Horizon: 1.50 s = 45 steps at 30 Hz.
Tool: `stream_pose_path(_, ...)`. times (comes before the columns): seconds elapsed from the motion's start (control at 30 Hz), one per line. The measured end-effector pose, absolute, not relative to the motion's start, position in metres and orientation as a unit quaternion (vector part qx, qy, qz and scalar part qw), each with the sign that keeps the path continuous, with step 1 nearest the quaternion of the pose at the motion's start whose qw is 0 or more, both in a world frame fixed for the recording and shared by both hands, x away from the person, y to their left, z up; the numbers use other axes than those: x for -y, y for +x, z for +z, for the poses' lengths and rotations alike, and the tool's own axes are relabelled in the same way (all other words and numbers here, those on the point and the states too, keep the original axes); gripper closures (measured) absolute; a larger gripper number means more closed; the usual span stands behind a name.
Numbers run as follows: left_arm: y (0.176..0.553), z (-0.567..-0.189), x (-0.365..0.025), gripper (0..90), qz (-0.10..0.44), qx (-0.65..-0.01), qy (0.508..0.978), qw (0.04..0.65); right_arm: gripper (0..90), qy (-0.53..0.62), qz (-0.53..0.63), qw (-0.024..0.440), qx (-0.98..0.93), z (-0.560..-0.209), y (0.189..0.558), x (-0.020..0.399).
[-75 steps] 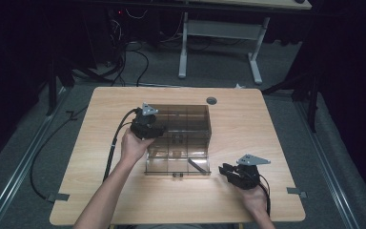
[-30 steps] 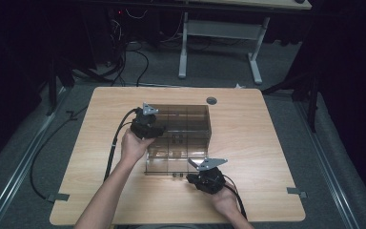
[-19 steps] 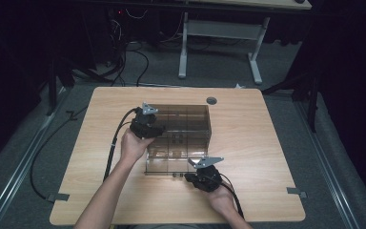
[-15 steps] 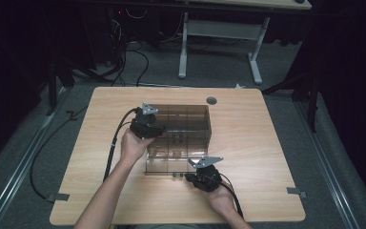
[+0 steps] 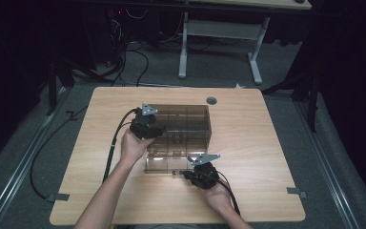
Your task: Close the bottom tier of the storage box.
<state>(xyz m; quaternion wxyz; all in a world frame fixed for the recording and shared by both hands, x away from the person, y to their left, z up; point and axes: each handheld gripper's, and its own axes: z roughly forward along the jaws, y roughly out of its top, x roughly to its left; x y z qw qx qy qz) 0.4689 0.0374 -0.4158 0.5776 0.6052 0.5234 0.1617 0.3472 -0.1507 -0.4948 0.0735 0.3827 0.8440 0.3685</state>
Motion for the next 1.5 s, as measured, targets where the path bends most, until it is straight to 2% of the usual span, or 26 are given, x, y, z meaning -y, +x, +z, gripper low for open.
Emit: stream_pose_path(1.5, 0.468, -0.416, -0.038, 50.1, 0.157, -0.521, 0.606, 0.58, 89.4, 0.426, 0.373, 0.084, -0.82, -0.488, 0.39, 0.151)
